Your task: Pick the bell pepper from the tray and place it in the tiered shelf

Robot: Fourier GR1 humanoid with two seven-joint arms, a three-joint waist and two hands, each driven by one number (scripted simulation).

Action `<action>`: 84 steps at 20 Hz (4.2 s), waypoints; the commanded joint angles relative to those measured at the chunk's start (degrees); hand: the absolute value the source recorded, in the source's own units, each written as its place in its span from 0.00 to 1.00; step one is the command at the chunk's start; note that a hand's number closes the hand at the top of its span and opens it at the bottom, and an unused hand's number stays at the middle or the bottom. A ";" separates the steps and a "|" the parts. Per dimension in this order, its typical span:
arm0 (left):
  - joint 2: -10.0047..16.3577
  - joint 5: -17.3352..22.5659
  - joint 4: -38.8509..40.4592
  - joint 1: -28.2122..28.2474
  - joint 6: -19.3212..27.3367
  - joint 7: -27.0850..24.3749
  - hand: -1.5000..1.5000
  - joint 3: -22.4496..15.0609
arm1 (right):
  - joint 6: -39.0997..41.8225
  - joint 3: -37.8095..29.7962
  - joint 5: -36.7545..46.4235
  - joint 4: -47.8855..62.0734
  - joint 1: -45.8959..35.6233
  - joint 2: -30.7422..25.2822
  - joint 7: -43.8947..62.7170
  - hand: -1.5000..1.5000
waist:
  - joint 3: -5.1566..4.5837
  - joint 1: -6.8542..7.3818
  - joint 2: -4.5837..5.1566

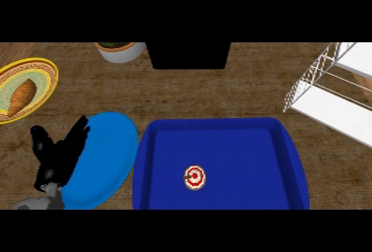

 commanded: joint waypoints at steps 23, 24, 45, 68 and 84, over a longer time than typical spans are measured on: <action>-2.23 -1.54 3.20 -0.22 -1.31 -1.21 0.50 0.57 | -2.88 -8.39 -3.14 37.69 -5.79 -16.49 -21.04 1.00 | -0.14 0.41 0.45; -3.26 -1.69 -0.58 0.65 -0.46 1.53 0.50 -0.88 | -0.90 -11.30 -5.34 43.27 -7.00 -20.21 -24.44 1.00 | -0.12 0.57 0.44; -2.93 -3.26 1.31 1.25 -1.74 -0.56 0.50 0.93 | -5.26 -5.27 -1.13 60.94 -12.91 -26.30 -38.26 1.00 | -0.16 0.70 0.43; -3.74 -2.55 2.66 0.74 -2.98 -1.52 0.50 2.24 | -30.86 -27.52 -16.68 57.97 -14.53 -24.22 -31.92 0.00 | -0.15 0.01 0.33; -5.16 -3.97 -1.43 2.69 -1.28 0.53 0.50 1.13 | -19.80 -49.37 -30.76 58.59 3.51 -40.74 -31.67 0.00 | -0.06 -0.60 0.15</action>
